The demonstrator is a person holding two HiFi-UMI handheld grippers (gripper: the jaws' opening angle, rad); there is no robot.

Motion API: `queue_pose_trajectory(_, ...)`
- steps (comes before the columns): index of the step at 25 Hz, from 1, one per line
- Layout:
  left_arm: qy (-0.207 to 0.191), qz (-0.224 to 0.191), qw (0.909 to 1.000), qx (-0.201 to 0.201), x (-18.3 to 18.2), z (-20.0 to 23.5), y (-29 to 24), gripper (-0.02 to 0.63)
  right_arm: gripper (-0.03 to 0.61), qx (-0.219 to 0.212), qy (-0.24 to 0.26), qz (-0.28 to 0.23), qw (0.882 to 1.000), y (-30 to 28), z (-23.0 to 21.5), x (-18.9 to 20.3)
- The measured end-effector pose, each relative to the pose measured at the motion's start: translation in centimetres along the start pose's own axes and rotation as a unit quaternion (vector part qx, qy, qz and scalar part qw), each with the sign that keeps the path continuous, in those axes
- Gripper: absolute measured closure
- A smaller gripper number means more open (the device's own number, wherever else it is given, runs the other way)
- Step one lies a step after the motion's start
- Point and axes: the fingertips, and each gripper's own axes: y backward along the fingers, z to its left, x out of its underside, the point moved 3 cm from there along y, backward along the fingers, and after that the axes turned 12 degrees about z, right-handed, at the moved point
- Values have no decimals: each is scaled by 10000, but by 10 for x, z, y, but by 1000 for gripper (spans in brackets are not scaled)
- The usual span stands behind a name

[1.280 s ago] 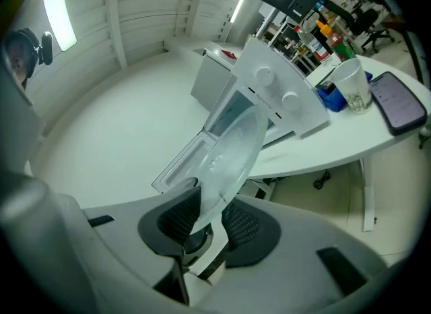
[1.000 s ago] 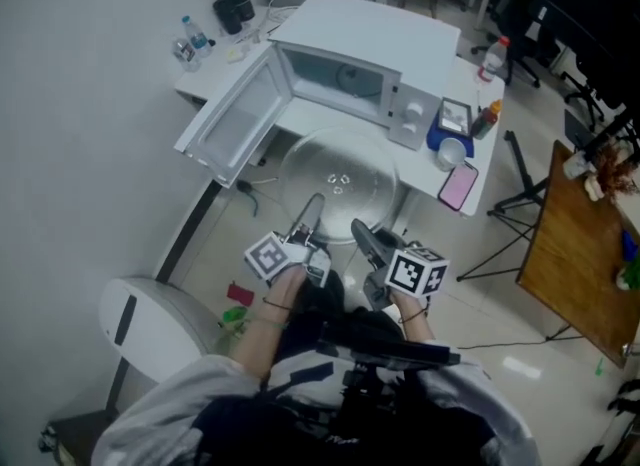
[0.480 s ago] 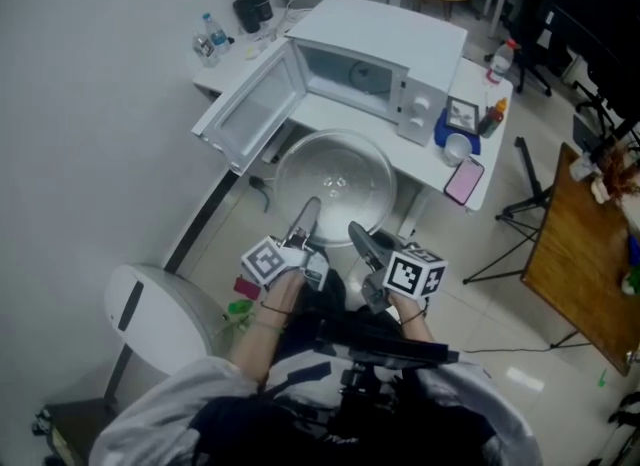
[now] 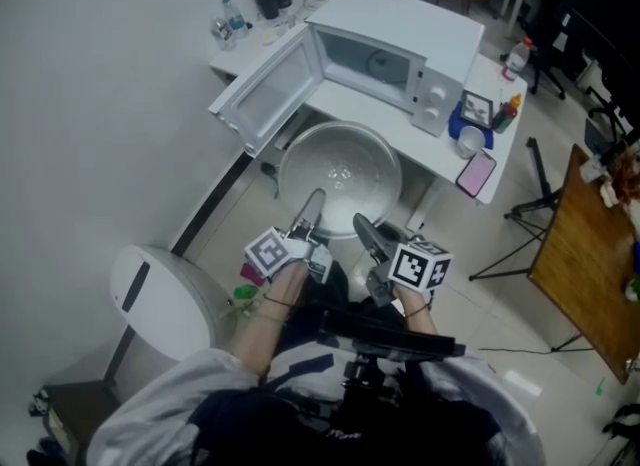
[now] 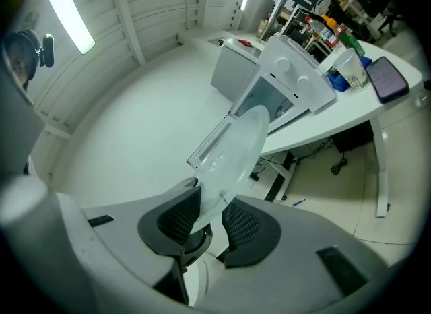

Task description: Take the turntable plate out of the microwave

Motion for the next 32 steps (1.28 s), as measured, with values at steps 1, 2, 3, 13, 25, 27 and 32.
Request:
queue_pose_trajectory(1,-7,19,10000,-13,0,-1,1,564,468,-6,1,-10,10000,0,0,1)
queue_pose_trajectory(2,-22,44,10000,-19,0,-2,1,563,468,5,8,-14,10000,1,1,1)
queue_pose_trajectory(3,-35,66,10000,-18,0,-3,1,564,468,22,19,-18,10000,1,2,1)
queue_pose_trajectory(13,-51,155,9997,180,-1,-8,-3,566,468,59,95,-187,9998,6,12,-3)
queue_pose_trajectory(25,-28,23,9995,316,-14,-4,5,566,468,65,192,-137,9997,-8,15,-4)
queue_pose_trajectory(27,-2,-22,9995,308,-18,-4,7,566,468,11,198,-95,9998,-12,18,-4)
queue_pose_trajectory(32,-127,-98,9994,315,-26,-3,14,570,468,-112,244,-92,9996,-22,19,-3)
